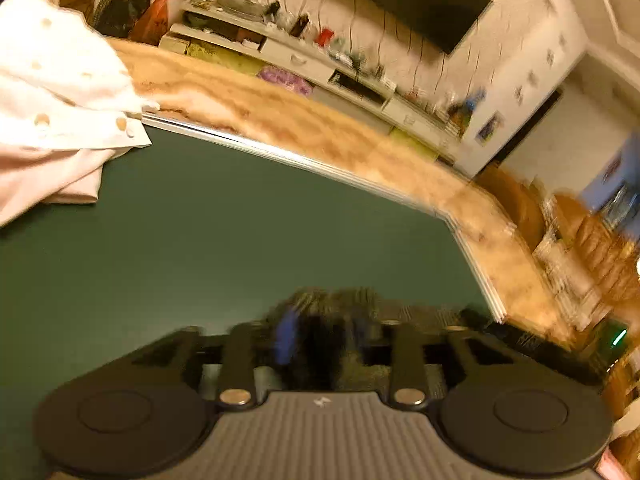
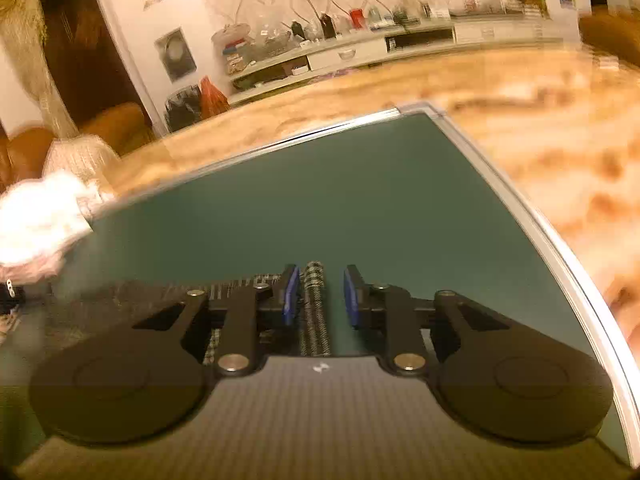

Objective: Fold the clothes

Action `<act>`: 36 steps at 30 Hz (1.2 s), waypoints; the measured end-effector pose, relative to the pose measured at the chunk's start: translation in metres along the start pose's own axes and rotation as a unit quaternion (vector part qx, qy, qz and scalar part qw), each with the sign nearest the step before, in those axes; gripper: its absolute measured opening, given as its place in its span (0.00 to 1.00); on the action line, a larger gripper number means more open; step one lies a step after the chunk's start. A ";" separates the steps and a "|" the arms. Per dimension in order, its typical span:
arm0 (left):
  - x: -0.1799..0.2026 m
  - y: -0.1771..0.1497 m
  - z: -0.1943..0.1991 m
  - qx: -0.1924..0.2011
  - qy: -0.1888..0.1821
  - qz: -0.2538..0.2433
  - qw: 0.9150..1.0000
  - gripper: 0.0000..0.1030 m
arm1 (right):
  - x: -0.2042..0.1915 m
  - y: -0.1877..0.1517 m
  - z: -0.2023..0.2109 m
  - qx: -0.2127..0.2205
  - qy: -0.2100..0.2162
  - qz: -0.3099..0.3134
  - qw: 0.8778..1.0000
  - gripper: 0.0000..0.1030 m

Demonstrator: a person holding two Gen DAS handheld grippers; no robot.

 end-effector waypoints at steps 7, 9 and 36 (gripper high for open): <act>0.013 -0.008 0.002 -0.007 0.003 -0.019 1.000 0.36 | 0.016 -0.002 0.013 -0.023 0.051 -0.046 0.997 0.41; 0.016 -0.010 0.002 -0.009 0.005 -0.025 1.000 0.36 | 0.005 -0.008 0.011 -0.037 0.074 -0.016 0.996 0.41; 0.076 -0.007 -0.016 -0.037 -0.014 -0.033 0.999 0.56 | -0.055 0.011 -0.027 -0.066 0.025 0.202 0.977 0.49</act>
Point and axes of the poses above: each gripper's, at about its wrist camera, not at the fingertips, and z roughly against the way its jaws point, x to its right, y to its top, the point moved 4 cm from there along -z, roughly the way its jaws point, and after that the axes turned 11 degrees about x, right-handed, at the moved point
